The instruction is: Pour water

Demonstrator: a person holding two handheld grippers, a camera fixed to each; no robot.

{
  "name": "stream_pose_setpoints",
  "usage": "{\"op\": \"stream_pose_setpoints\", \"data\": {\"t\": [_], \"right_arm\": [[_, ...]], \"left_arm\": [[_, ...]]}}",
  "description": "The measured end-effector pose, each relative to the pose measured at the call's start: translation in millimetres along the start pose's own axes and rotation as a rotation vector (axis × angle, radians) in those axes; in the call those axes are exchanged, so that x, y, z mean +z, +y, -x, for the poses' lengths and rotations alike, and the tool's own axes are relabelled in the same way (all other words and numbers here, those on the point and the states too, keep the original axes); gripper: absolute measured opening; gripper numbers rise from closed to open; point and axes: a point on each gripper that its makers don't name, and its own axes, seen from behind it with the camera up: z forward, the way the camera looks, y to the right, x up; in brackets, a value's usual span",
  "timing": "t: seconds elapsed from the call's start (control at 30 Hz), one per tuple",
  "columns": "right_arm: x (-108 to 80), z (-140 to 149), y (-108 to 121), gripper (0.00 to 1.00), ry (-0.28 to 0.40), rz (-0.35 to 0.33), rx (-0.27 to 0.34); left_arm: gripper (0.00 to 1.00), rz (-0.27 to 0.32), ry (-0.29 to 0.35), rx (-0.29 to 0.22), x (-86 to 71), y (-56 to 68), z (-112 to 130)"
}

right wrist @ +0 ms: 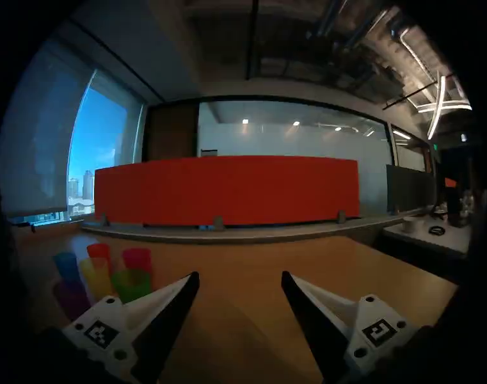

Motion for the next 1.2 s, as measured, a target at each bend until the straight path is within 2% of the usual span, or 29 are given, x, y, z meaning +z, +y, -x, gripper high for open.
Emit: {"op": "stream_pose_setpoints", "data": {"t": [0.17, 0.37, 0.77, 0.97, 1.2], "right_arm": [[-2.6, -17, 3, 0.99, 0.011, -0.005, 0.018], [-5.8, -40, 2, 0.99, -0.002, -0.027, -0.011], [1.4, -96, -1, 0.99, -0.032, -0.078, -0.043], [9.7, -121, 0, 0.99, -0.044, -0.096, -0.043], [15.8, -151, -5, 0.99, -0.055, -0.125, -0.041]], "left_arm": [[0.80, 0.008, -0.009, -0.013, -0.7, 1.3, -14], [0.80, 0.016, -0.032, -0.021, 3.0, -1.9, -32], [0.80, 0.027, -0.097, -0.025, 22.1, -7.8, -68], [0.80, 0.049, -0.093, -0.047, 29.9, -8.6, -99], [0.80, 0.070, -0.110, -0.046, 37.1, -9.6, -132]]}}
